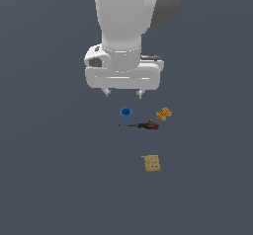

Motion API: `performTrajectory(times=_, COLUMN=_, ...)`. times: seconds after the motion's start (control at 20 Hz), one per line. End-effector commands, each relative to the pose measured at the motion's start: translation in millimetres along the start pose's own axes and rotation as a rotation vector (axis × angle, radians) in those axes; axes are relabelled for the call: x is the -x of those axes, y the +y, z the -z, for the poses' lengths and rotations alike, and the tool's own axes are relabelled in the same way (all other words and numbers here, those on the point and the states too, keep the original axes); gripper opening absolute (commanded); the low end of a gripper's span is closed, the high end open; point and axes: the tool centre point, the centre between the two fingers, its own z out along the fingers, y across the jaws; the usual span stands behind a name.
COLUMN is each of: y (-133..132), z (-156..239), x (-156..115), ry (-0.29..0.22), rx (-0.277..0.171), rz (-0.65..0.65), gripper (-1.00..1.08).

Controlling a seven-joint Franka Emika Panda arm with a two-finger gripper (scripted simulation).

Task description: Pick up a designated object from a clutter of objects.

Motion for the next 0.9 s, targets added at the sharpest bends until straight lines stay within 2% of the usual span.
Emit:
performTrajectory(times=0.0, y=0.0, z=0.0, x=0.0, ry=0.000, rx=0.000, rz=0.000, gripper=1.00)
performTrajectory(times=0.85, y=-5.9, z=0.0, x=-5.1, ry=0.002, rx=-0.006, rz=-0.024, gripper=1.00)
